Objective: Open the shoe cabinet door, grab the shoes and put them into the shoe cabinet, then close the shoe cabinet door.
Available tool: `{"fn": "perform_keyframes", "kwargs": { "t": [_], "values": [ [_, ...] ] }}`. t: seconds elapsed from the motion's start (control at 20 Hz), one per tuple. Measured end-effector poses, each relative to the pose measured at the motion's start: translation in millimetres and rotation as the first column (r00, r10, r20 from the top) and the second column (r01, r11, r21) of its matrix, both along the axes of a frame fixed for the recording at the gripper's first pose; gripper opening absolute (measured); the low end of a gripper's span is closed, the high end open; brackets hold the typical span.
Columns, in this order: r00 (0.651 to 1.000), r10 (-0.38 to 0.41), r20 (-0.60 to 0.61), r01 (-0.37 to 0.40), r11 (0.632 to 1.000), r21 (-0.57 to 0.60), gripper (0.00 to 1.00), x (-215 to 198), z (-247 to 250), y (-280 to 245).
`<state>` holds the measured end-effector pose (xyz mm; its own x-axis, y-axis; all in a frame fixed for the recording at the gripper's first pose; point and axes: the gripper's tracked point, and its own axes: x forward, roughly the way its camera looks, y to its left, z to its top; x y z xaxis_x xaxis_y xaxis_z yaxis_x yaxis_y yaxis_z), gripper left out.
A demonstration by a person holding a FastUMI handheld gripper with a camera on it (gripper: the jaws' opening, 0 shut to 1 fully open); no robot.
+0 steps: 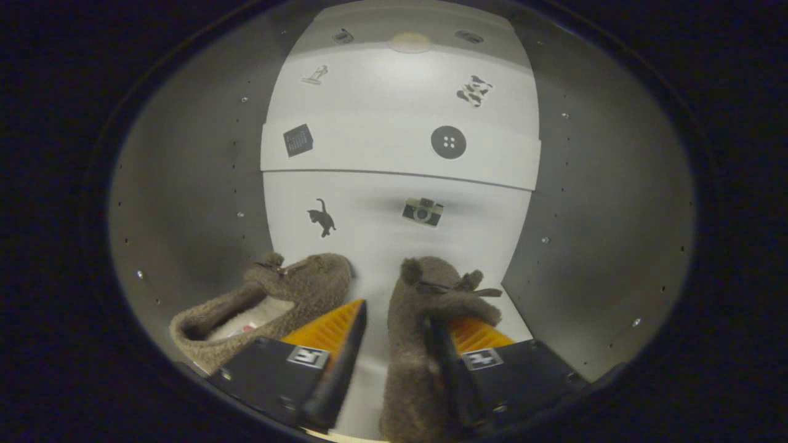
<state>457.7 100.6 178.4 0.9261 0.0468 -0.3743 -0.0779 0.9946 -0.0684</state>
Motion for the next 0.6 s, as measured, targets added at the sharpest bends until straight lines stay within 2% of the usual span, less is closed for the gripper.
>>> {"fn": "perform_keyframes", "kwargs": {
  "t": [0.1,0.25,0.35,0.4,0.5,0.6],
  "values": [
    [1.000,0.015,-0.004,-0.015,1.000,0.014,0.88,-14,3,4],
    [0.998,0.058,-0.014,-0.057,0.997,0.056,0.88,-34,9,18],
    [0.998,0.056,-0.025,-0.055,0.997,0.056,0.89,-40,10,18],
    [0.996,0.081,-0.040,-0.079,0.996,0.048,0.89,-44,8,21],
    [0.993,0.057,-0.101,-0.056,0.998,0.014,0.89,-43,-5,14],
    [0.992,0.059,-0.113,-0.063,0.997,-0.033,0.91,-44,-7,10]
  ]
}}
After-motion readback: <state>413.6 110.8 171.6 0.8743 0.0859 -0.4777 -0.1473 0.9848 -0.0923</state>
